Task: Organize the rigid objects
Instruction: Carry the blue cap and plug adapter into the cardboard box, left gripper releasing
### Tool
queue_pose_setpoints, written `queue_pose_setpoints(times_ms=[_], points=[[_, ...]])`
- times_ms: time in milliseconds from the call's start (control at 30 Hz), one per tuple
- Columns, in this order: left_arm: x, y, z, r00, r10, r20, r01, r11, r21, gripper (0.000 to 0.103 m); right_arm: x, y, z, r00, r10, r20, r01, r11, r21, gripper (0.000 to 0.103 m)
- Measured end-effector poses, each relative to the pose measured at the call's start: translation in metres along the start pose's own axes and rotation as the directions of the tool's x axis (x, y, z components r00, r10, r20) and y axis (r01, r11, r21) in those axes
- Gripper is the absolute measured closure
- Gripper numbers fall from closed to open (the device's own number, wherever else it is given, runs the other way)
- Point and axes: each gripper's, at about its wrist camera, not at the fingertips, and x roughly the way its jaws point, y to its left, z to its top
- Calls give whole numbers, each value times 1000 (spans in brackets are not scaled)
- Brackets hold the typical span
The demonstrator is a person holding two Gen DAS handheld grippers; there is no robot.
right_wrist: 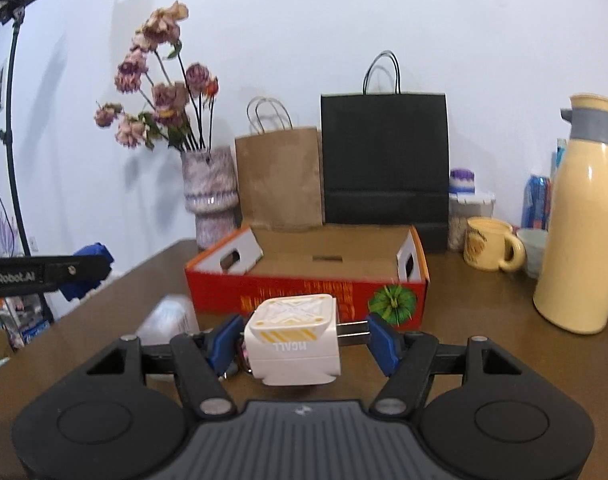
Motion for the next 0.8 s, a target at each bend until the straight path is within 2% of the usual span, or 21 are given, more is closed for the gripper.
queue_pose_setpoints(times_ms=[367,800], points=[[49,0,31,1000,13,20,-11,998,-57,49,41,-6,38,998,-17,54,15,999,34,37],[115,3,67,998,36,59,-30,993,-111,49,112,-18,73,997,-54,57,50,997,64,37]])
